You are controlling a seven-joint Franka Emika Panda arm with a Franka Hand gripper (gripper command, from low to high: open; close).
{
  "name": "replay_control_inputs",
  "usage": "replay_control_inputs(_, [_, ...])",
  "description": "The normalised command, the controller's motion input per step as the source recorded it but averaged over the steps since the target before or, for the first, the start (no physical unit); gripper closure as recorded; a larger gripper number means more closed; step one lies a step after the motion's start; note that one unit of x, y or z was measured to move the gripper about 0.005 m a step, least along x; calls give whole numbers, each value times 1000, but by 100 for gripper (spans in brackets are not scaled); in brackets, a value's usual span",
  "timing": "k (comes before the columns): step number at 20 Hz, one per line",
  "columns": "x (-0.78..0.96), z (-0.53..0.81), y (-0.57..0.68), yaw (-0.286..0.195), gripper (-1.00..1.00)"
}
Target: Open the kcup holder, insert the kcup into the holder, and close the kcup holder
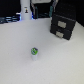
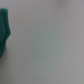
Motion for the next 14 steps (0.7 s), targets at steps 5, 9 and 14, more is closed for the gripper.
replay_control_inputs(5, [-171,92,443,-103,-100])
replay_control_inputs(9, [-255,77,640,-155,-100])
replay_control_inputs(14, [-255,31,688,-171,-100])
